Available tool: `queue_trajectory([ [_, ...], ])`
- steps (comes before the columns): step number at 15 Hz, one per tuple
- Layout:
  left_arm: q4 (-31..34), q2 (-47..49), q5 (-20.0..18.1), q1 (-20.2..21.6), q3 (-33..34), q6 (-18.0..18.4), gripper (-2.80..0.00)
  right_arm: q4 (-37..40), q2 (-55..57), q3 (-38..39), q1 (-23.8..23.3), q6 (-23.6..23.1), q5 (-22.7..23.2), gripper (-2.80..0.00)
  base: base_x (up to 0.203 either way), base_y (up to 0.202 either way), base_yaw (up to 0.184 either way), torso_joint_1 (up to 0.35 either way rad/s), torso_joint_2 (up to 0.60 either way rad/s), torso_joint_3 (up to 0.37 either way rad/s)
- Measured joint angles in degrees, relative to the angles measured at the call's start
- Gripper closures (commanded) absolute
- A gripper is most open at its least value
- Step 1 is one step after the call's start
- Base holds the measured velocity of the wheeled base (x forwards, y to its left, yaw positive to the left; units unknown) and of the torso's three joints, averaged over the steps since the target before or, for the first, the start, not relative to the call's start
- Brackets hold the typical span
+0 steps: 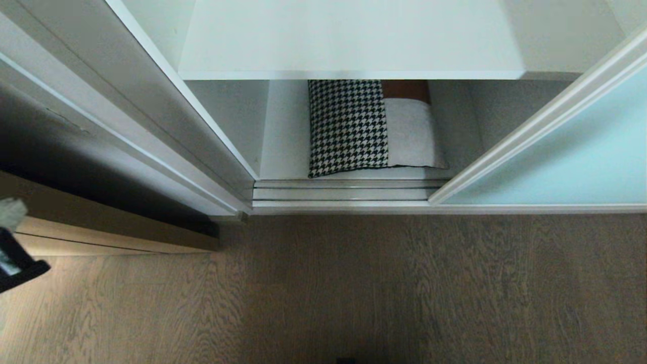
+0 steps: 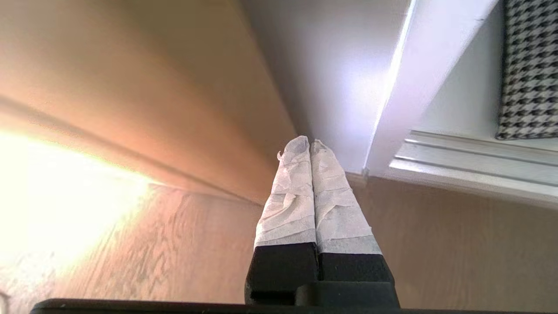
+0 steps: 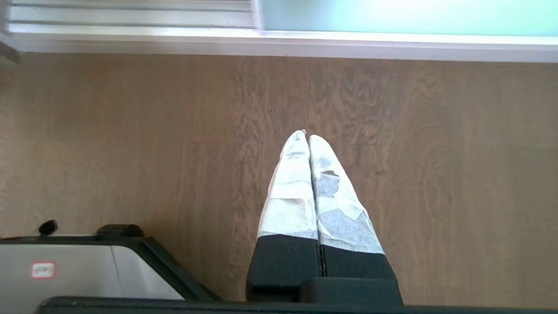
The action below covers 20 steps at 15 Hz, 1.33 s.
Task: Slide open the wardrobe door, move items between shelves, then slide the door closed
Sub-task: Open the door
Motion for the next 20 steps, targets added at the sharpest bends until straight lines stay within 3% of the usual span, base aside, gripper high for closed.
queue_trajectory([
  [8,32.6,-27.5,-2.9,0.3,-5.3,-0.8,0.00,0.0,0.0,0.0,0.0,-0.1,0.0,0.00,0.000,0.000,0.000,0.000,0.00,0.000],
  [11,41.9,-37.1,-3.1,1.2,-3.0,-1.2,0.00,0.0,0.0,0.0,0.0,-0.1,0.0,0.00,0.000,0.000,0.000,0.000,0.00,0.000],
  [14,44.1,-45.2,-4.5,1.9,2.0,-1.3,0.00,0.0,0.0,0.0,0.0,-0.1,0.0,0.00,0.000,0.000,0.000,0.000,0.00,0.000],
  [20,40.0,-50.7,-4.9,2.1,14.0,-1.6,0.00,0.0,0.0,0.0,0.0,-0.1,0.0,0.00,0.000,0.000,0.000,0.000,0.00,0.000],
])
